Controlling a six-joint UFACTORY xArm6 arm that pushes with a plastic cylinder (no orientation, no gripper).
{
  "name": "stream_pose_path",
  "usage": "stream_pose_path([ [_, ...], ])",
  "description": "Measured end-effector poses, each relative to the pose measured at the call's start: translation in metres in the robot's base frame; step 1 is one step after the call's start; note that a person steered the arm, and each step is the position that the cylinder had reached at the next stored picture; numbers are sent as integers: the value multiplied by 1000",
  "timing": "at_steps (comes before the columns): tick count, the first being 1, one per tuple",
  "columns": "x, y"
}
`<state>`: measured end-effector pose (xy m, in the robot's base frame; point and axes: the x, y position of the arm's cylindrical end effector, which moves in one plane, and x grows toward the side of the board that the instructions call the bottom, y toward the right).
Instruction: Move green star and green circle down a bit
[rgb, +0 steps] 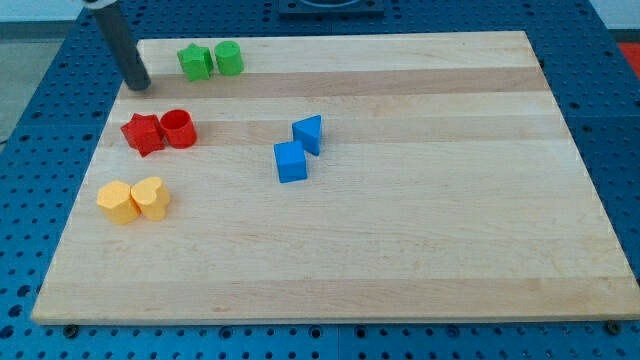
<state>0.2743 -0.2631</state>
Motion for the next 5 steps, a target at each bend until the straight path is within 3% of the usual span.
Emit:
stream_pose_path([
  [1,-48,17],
  [2,-65,23],
  [4,-47,107],
  [5,-48,85],
])
